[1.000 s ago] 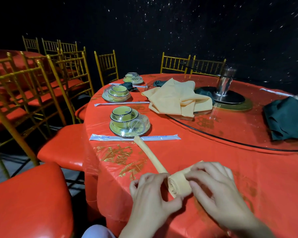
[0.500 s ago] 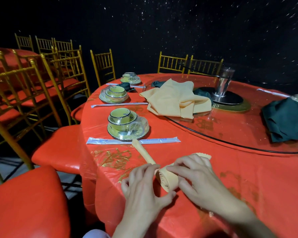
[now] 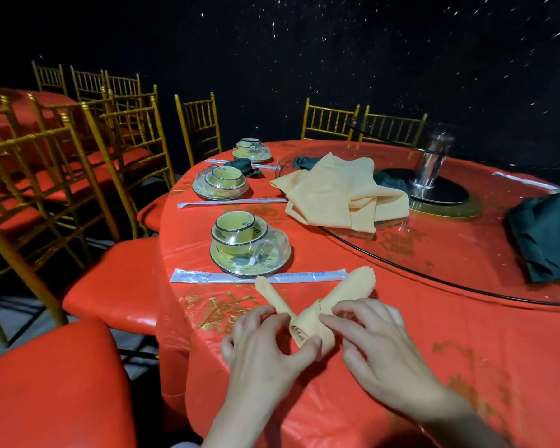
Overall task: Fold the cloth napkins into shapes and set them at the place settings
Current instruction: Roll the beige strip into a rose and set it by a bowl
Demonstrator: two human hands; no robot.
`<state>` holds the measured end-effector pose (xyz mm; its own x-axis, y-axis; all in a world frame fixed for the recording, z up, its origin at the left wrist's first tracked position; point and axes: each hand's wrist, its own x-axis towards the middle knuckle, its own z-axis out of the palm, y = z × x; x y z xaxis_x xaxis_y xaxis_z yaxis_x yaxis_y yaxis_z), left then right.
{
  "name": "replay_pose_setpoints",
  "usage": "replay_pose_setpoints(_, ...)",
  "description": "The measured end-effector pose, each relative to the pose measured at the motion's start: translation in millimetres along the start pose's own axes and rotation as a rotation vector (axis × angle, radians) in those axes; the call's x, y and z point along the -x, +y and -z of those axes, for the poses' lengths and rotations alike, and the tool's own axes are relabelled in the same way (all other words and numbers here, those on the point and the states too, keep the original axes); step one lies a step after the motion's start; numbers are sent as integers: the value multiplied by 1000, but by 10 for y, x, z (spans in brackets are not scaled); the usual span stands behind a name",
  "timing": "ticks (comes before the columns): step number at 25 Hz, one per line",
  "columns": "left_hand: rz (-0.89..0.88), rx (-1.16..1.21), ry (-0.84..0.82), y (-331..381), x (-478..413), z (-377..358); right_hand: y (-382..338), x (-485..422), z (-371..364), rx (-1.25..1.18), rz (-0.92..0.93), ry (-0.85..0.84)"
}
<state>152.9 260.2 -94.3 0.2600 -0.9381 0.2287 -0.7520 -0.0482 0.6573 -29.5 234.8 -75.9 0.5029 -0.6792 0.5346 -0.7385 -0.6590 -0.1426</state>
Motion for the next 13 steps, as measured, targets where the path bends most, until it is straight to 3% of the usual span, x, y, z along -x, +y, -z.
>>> replay_pose_setpoints(5, -173, 19, 93, -94, -21, -87, 19, -222, -118, 3, -21, -59)
replay_pose_setpoints(8, -170, 0, 167, -149, -116, -104, -2, -329, -163, 7, -16, -85)
replay_pose_setpoints(13, -2, -15, -35, -197, -325, 51, -59, -352, -184, -37, 24, 3)
